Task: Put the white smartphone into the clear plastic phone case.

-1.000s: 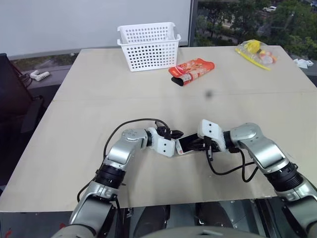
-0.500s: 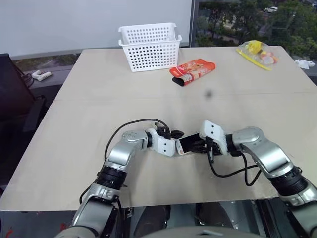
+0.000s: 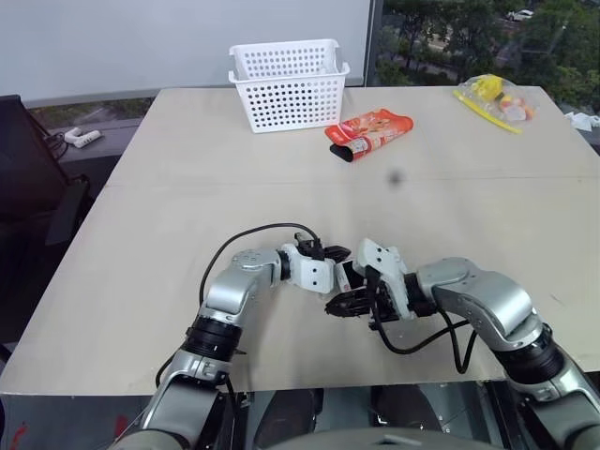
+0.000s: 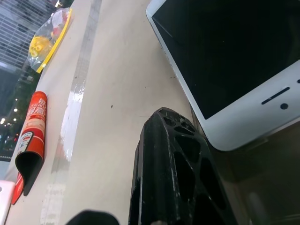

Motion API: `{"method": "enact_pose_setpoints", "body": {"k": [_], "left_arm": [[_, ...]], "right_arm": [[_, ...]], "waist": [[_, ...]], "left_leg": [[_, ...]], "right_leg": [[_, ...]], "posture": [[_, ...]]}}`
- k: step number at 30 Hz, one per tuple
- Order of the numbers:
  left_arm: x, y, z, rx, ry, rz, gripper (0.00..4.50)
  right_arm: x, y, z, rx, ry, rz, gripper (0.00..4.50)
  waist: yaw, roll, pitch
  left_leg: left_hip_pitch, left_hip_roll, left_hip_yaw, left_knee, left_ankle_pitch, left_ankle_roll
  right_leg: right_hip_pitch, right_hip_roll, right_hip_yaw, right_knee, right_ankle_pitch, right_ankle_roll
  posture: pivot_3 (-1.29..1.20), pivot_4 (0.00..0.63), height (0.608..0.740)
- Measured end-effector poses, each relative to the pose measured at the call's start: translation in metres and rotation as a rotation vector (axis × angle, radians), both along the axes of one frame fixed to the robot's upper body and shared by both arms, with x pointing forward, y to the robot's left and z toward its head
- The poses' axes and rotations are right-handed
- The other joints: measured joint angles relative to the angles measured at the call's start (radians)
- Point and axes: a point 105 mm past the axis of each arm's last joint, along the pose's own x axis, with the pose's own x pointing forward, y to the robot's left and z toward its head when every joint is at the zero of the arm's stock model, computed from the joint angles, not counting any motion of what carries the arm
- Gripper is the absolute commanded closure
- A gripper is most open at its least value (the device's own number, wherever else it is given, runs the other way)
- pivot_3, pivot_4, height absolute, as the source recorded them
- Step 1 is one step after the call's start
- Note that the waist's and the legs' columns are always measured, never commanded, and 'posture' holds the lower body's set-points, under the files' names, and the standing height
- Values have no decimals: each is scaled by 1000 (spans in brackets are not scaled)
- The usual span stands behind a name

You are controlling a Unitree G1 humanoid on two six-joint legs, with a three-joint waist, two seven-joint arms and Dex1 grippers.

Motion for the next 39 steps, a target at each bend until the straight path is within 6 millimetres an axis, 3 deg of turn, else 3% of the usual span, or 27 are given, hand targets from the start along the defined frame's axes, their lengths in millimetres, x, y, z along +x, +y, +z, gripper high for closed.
{"method": "enact_pose_setpoints", "body": {"k": [7,12,28,36,39], "left_arm": [[0,2,0,9,-1,-1,4500],[-1,3,-1,25,-8,-16,4500],[0,8,-1,58,-32,-27,4500],[0,2,3,76,-84,-62,4500],[-2,2,7,69,-100,-71,4500]], "right_arm": [[16,11,32,161,12,-76,4409],[17,11,35,199,92,-109,4409],[26,18,44,260,118,-190,4409],[36,-38,67,267,-7,-203,4409],[43,-62,66,216,-58,-241,4409]], "waist": [[-2,0,0],[-2,1,1],[-21,1,1],[-14,1,2],[-14,1,2]], "left_leg": [[0,0,0,0,0,0],[-1,0,0,-1,2,4],[-1,0,0,-1,3,4],[-3,-3,0,0,3,5],[-9,-3,0,1,3,5]], "right_leg": [[0,2,0,0,0,0],[-1,2,0,0,2,-3],[-2,2,1,2,2,-2],[-2,2,0,1,0,0],[-7,2,-1,1,2,-2]], "posture": [[0,150,740],[0,150,740],[0,150,740],[0,150,740],[0,150,740]]}}
